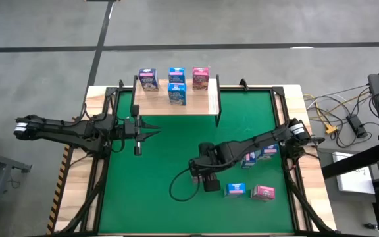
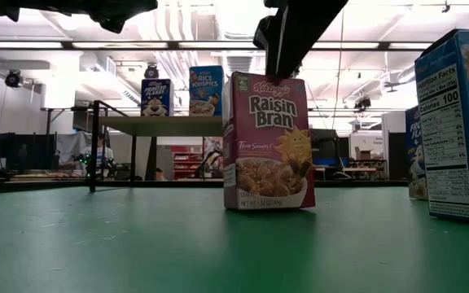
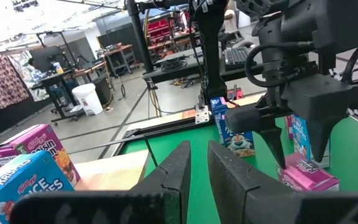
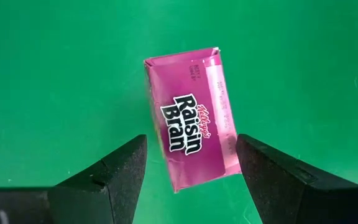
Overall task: Stack cereal on shelf
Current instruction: Put the left pink cereal box on the shelf aligned with the other pink cereal box
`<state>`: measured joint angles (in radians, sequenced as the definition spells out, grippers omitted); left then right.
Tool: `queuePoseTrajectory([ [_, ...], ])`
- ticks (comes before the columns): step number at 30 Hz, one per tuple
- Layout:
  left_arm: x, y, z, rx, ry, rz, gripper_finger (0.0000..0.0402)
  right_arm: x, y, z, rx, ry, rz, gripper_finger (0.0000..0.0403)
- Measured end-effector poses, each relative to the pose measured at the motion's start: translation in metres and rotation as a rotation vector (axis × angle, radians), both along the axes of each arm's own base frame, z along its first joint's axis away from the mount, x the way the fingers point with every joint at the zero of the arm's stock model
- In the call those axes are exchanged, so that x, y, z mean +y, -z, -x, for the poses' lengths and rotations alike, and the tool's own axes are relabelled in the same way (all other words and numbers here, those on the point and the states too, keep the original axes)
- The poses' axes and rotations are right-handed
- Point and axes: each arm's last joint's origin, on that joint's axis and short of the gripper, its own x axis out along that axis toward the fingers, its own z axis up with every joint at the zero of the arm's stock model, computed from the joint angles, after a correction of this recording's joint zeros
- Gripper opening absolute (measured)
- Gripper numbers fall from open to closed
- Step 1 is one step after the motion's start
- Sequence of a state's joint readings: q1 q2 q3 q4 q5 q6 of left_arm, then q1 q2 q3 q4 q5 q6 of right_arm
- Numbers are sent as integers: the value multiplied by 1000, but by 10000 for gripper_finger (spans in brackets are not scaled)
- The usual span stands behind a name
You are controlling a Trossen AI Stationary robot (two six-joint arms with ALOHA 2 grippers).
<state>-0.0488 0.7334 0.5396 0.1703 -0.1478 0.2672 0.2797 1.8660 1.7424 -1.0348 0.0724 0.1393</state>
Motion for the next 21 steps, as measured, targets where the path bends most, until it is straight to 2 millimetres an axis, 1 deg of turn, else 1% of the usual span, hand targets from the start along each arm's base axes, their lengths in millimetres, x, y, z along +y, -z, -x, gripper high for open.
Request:
queuePoseTrajectory([
  [15,0,0,0,0,0,4,38,0,-1,1,-2,3,7,237],
  [21,0,0,0,0,0,4,38,0,13,-1,-5,-22,13,235],
])
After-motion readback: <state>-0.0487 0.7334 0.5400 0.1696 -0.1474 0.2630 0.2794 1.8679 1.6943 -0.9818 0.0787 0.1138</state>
